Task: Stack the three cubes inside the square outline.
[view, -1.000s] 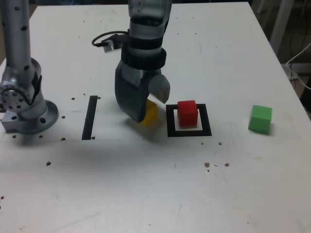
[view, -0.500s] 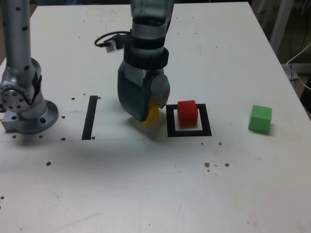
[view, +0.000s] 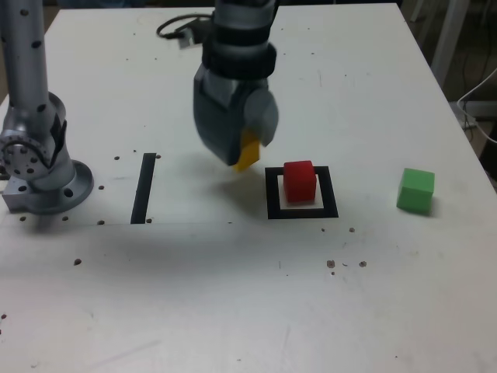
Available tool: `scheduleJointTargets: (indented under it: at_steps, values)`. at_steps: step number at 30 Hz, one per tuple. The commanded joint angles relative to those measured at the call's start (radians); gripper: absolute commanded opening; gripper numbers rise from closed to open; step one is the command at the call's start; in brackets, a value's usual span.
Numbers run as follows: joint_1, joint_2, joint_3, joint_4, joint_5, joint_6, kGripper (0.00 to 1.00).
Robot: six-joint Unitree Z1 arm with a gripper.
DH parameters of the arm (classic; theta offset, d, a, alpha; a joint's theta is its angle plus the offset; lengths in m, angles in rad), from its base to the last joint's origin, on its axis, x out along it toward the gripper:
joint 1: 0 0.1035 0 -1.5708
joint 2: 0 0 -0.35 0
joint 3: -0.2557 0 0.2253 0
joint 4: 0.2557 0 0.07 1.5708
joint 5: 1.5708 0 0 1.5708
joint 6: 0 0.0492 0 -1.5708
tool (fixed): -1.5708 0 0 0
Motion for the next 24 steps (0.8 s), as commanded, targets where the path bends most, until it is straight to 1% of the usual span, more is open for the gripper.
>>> scheduleJointTargets:
  at_steps: [1, 5, 8, 11, 16, 24]
  values:
    - [0.002, 0.001, -0.04, 0.019, 0.003, 0.044, 0.38]
    - [0.001, 0.024, -0.133, 0.053, 0.003, 0.184, 0.38]
    - [-0.006, 0.051, -0.201, 0.075, 0.004, 0.309, 0.36]
    - [-0.02, 0.072, -0.249, 0.086, 0.018, 0.387, 0.34]
    - [-0.051, 0.094, -0.286, 0.093, 0.054, 0.43, 0.33]
    - [-0.096, 0.113, -0.283, 0.104, 0.083, 0.443, 0.33]
